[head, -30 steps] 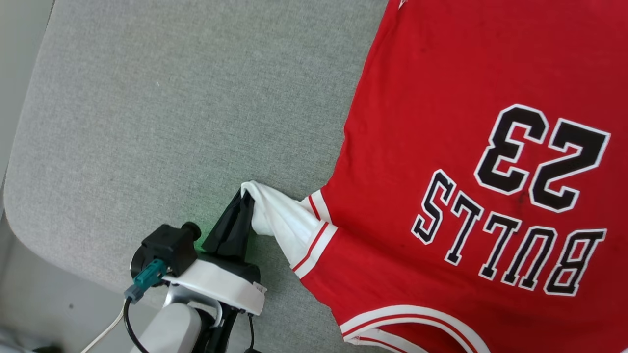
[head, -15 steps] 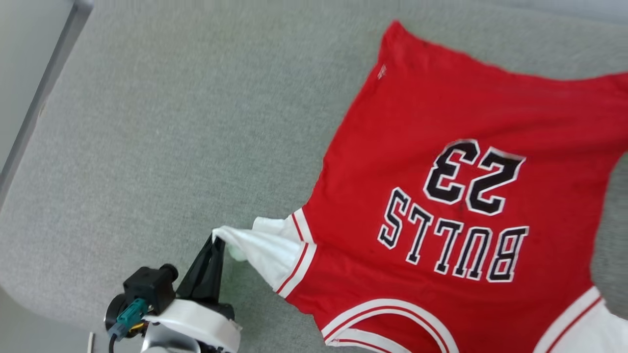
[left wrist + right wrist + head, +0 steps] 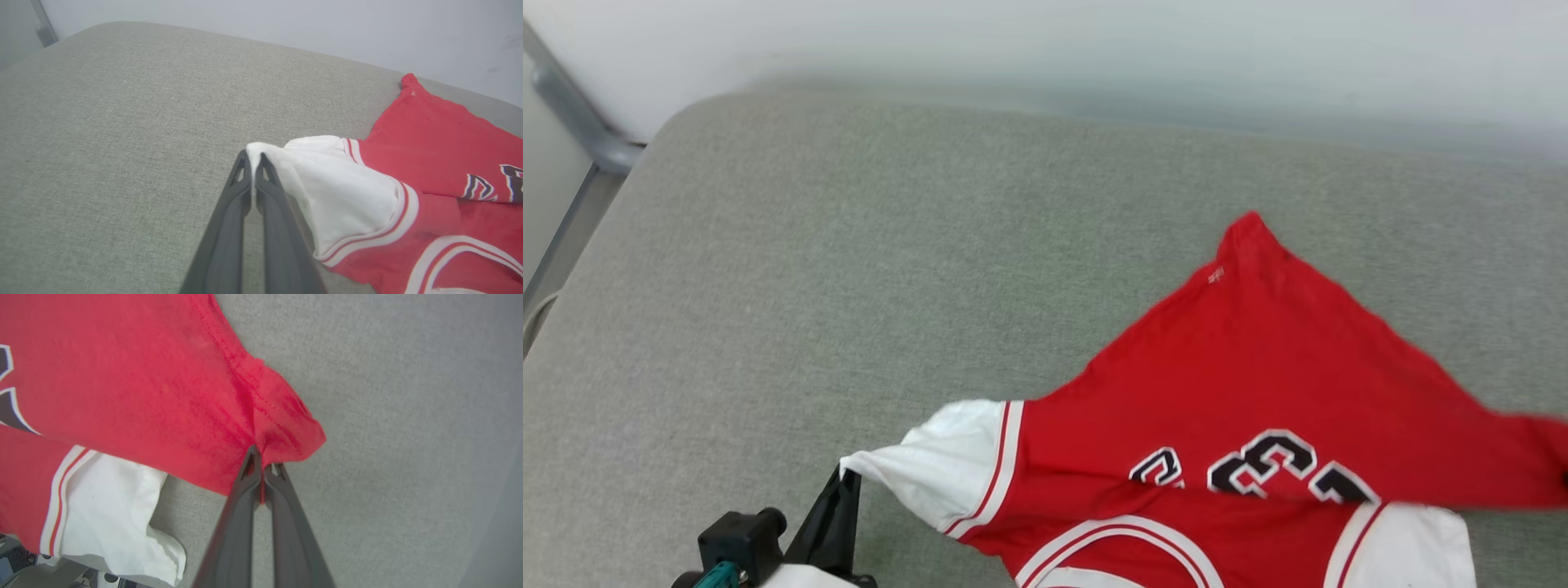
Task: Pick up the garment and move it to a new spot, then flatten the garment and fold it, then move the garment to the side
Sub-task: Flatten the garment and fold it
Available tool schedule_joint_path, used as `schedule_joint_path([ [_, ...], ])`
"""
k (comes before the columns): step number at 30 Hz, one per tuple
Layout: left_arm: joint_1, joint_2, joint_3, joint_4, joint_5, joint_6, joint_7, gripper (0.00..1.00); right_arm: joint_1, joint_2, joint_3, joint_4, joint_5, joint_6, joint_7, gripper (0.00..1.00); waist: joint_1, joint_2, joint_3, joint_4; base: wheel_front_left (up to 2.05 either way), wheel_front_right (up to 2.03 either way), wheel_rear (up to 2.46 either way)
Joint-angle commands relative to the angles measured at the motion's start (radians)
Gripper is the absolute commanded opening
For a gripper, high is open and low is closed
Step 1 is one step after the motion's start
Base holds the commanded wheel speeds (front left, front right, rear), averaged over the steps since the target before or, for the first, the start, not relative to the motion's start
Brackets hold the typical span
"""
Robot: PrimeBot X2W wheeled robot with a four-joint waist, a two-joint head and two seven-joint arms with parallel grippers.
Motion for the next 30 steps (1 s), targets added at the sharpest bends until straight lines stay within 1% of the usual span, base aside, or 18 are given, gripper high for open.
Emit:
schedule_joint_path([
  [1,0.018,0.009,0.004,-0.004,-0.005,0.007,0.001,0.00,0.061,0.015,-0.016,-0.016,0.009,-0.001,0.005,0.00,0.0001,0.0000,-0.027,-0.025,0.00,0.00,0.00],
  [3,0.028,0.013,0.007,-0.009,-0.007,0.008,0.000,0.00,0.139,0.024,-0.034,-0.031,0.005,-0.001,0.003,0.00,0.0001,0.0000,-0.034,-0.034,0.00,0.00,0.00],
  [8,0.039,0.021,0.010,-0.017,-0.010,0.011,0.000,0.00,0.311,0.077,-0.076,-0.043,-0.001,-0.001,-0.006,0.00,0.0001,0.0000,-0.035,-0.043,0.00,0.00,0.00],
  [11,0.035,0.022,0.007,-0.018,-0.012,0.010,0.000,0.00,0.378,0.115,-0.078,-0.021,-0.002,-0.001,-0.025,0.00,0.0001,0.0000,-0.030,-0.046,0.00,0.00,0.00],
  [15,0.027,0.024,0.003,-0.015,-0.011,0.010,0.000,0.00,0.411,0.151,-0.059,0.001,-0.001,-0.001,-0.060,0.00,0.0001,0.0000,-0.029,-0.051,0.00,0.00,0.00],
  [16,0.027,0.024,0.003,-0.015,-0.011,0.012,0.000,0.00,0.402,0.159,-0.064,0.002,0.001,-0.001,-0.076,0.17,0.0001,0.0000,-0.031,-0.053,0.00,0.00,0.00],
  [17,0.028,0.025,0.003,-0.014,-0.011,0.013,-0.001,0.00,0.387,0.163,-0.073,0.000,0.003,-0.001,-0.094,1.00,0.0001,0.0000,-0.033,-0.054,0.00,0.00,0.00],
  [21,0.034,0.027,0.000,-0.016,-0.011,0.013,0.001,0.00,0.328,0.147,-0.106,-0.036,0.004,-0.001,-0.149,1.00,0.0001,0.0000,-0.040,-0.058,0.00,0.00,0.00],
  [24,0.030,0.027,-0.002,-0.022,-0.010,0.014,0.000,0.00,0.277,0.136,-0.129,-0.092,0.011,-0.001,-0.189,1.00,0.0001,0.0000,-0.039,-0.056,0.00,0.00,0.00],
  [25,0.030,0.027,-0.002,-0.022,-0.010,0.014,0.000,0.00,0.277,0.136,-0.129,-0.092,0.011,-0.001,-0.189,1.00,0.0001,0.0000,-0.039,-0.056,0.00,0.00,0.00],
  [27,0.026,0.025,-0.003,-0.024,-0.010,0.016,-0.002,0.00,0.236,0.124,-0.127,-0.129,0.013,-0.001,-0.203,1.00,0.0001,0.0000,-0.036,-0.053,0.00,0.00,0.00],
  [30,0.013,0.019,-0.008,-0.028,-0.009,0.015,-0.004,0.00,0.152,0.110,-0.108,-0.182,-0.004,-0.001,-0.223,1.00,0.0001,0.0000,-0.023,-0.044,0.00,0.00,0.00],
])
